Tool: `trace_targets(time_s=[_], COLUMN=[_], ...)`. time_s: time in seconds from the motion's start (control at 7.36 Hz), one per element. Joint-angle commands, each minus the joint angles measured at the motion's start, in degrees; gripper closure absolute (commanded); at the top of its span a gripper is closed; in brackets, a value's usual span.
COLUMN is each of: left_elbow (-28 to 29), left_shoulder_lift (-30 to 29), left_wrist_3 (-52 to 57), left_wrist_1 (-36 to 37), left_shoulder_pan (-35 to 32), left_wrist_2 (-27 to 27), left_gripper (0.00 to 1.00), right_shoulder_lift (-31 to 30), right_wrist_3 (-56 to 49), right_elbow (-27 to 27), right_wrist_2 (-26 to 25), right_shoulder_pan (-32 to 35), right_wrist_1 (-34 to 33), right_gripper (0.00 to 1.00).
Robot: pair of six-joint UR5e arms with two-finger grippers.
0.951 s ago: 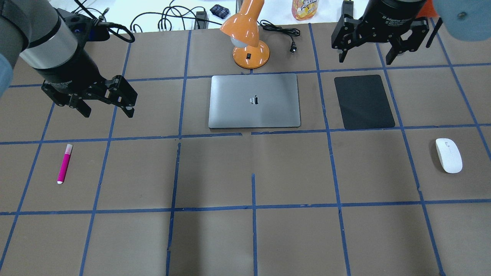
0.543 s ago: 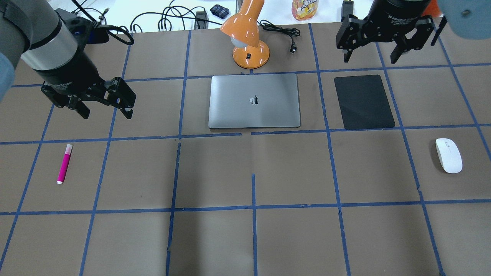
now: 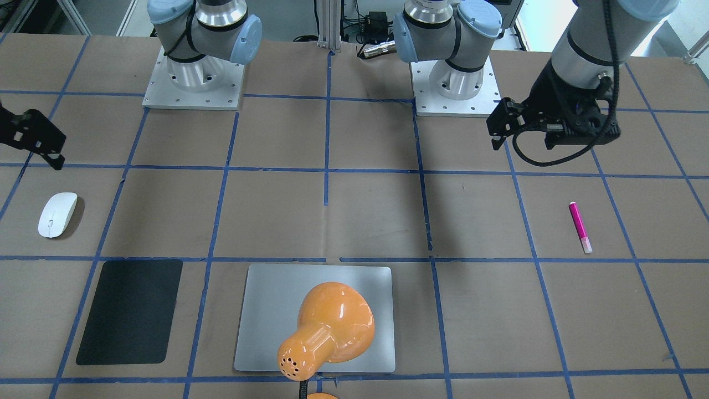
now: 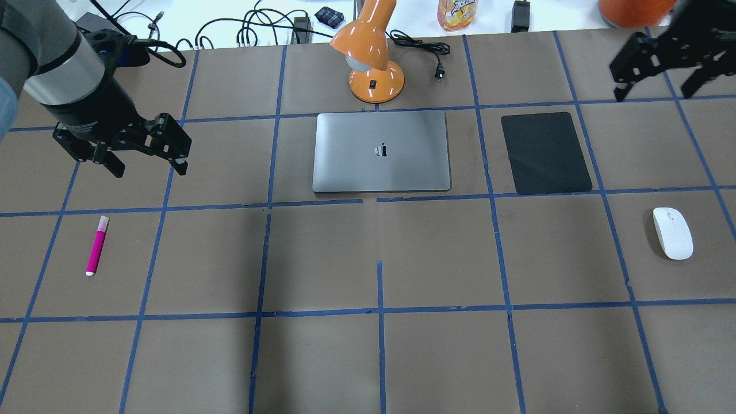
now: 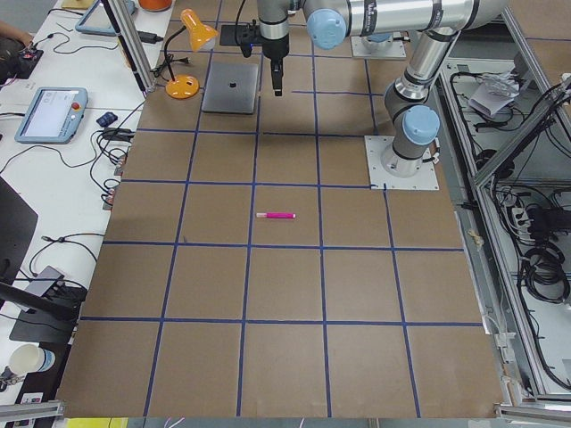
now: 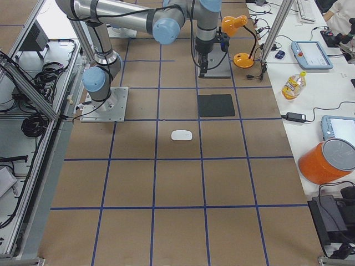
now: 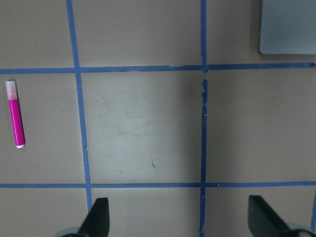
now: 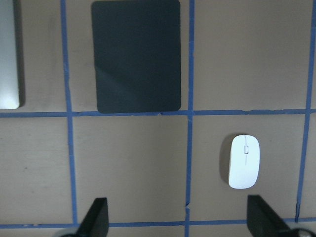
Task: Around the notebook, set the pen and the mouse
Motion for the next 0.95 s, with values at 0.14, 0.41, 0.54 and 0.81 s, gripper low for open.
trace_targets(time_s=[0.14,0.41,0.54,0.81], left_elbow=[-4.0,-8.1,-10.9,-14.4], left_shoulder_lift=[-3.8,-6.4,-8.4,-12.6], left_wrist_3=[12.9,17.8,23.9,24.9], left_wrist_1=[6.8,14.5,22.1,29.5], left_shoulder_pan=[14.5,21.8,23.2,24.1], left_wrist_2=[0.0,0.0,0.2,0.1], left_gripper=[0.00,0.00,0.00,0.00], right_shoulder_lift=[0.8,0.8,1.5,5.6], right_wrist_3=[-7.4,-11.8,-14.5,-17.1], right_elbow=[11.0,22.1,27.6,33.3], right_wrist_2=[-0.1,-0.7,-0.6,-0.1], right_shoulder_pan=[-13.1,-14.4,-14.9,-16.2], right_wrist_1=[-9.2,-23.9,-32.6,-42.9], right_gripper=[0.00,0.00,0.00,0.00])
